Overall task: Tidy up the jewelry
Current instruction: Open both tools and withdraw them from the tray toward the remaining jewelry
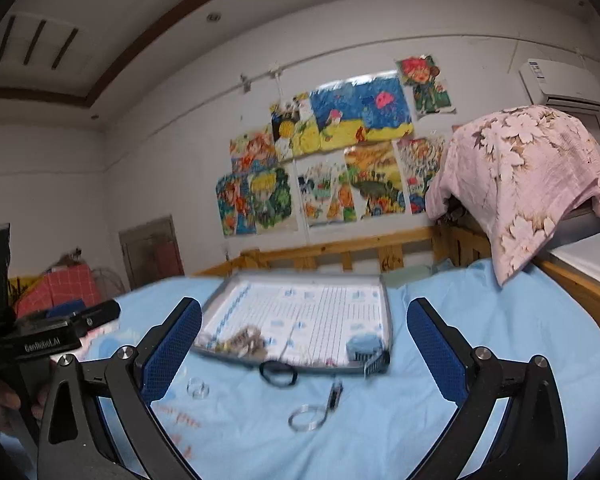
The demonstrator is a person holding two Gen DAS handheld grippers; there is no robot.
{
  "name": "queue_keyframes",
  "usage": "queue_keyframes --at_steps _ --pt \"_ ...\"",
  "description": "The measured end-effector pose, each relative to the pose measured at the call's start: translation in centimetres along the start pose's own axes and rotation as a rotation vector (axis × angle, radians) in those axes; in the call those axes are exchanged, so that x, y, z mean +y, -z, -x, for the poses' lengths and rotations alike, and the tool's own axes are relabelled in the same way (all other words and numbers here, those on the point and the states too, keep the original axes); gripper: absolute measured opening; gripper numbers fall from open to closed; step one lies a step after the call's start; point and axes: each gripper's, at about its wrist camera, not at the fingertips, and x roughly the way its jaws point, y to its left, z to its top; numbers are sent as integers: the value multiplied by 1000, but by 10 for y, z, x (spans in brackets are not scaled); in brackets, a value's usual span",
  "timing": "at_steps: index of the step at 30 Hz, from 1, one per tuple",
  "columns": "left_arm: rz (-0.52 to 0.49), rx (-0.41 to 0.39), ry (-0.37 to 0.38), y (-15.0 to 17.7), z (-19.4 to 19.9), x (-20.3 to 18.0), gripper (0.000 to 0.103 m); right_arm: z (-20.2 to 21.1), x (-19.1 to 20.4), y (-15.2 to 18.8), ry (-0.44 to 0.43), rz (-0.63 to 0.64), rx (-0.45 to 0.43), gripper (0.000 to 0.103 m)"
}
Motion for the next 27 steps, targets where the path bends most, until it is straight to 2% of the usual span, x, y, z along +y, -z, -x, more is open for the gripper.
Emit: queue_keyframes --at_steps 7,13,19,21,27 --pt "4 30 -21 43 21 30 103 22 22 24 -3 36 96 101" --pt "-25 60 -7 61 25 40 103 23 28 51 18 13 188 101" --pt "-46 172 6 62 -7 43 103 11 29 67 16 15 289 101" --pt "-61 182 6 63 -16 41 103 2 31 69 33 32 320 101" --pt "-104 201 50 57 -52 35 103 -35 19 75 -18 -11 402 101"
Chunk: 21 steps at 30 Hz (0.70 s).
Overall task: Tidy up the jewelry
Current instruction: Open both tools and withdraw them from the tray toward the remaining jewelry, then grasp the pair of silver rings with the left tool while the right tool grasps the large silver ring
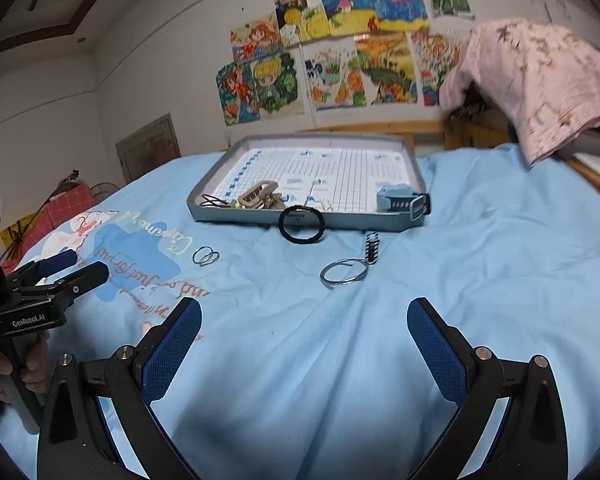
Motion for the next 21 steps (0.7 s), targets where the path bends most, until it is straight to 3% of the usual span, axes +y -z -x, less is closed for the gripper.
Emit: queue_keyframes --at_steps 5,8,11,17,21 --pt "-7 40 34 -10 -38 -2 103 -34 -7 -10 -44 -2 41 100" --pt "7 50 37 -17 -57 0 103 -51 -11 -16 -64 -5 47 93" --pt "40 56 63 -22 -72 4 96 -68 -14 -19 -82 -7 69 79" --pt "51 87 149 -22 -100 3 87 -94 -18 -17 -39 -20 139 78" --pt "28 136 201 -17 -117 -4 73 -109 -26 -6 -28 -66 179 75"
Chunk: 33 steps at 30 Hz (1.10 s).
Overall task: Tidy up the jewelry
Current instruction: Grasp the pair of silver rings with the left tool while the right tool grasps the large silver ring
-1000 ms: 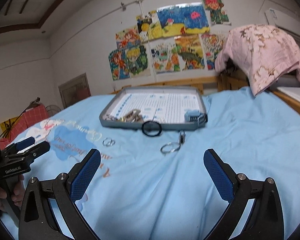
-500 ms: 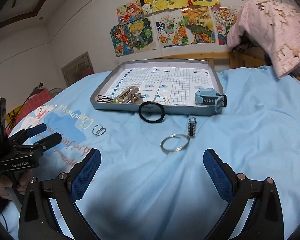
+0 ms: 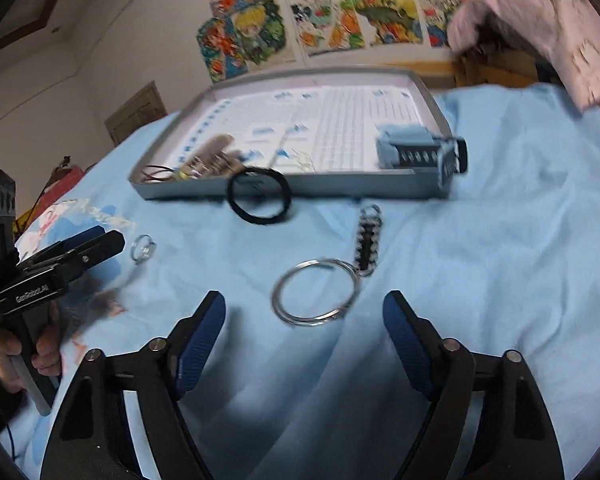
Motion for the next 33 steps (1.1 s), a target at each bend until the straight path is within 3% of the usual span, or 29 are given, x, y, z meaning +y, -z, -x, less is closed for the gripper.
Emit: queue_keyframes --at_steps 10,16,33 --pt "-26 66 12 6 -23 -5 63 -17 7 -3 13 19 -4 74" --pt "-8 52 40 12 -24 -1 60 -14 8 -4 -1 39 -10 72" --pt "-110 38 12 21 -19 -20 35 -20 17 -8 2 83 -13 52"
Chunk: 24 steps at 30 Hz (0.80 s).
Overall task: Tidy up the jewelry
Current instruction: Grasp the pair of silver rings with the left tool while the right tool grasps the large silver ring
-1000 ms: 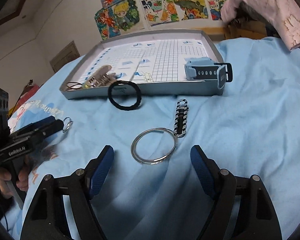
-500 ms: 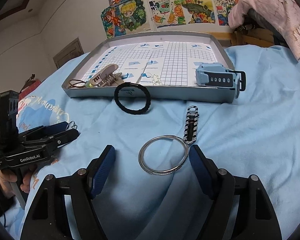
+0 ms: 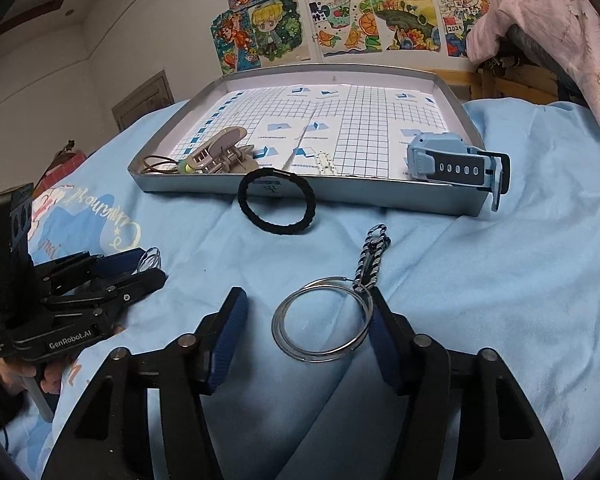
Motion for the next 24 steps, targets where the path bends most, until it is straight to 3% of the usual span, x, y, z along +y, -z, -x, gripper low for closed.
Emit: queue_keyframes --at_steps 4,8,9,10,18,21,24 --pt "16 -4 15 1 1 4 29 2 3 1 9 19 -5 50" --pt "24 -11 29 2 2 5 29 7 9 1 2 56 -22 33" --pt "24 -13 30 2 2 5 29 7 12 1 -9 68 -20 20" --pt "25 -15 33 2 2 5 29 4 16 2 -12 86 -8 17" --pt "30 -30 48 5 6 7 29 7 33 5 -4 169 -1 16" --pt "29 -33 49 5 6 7 29 10 32 5 -13 171 -6 7" --pt "29 -42 51 5 8 7 29 13 32 4 -24 171 -15 6"
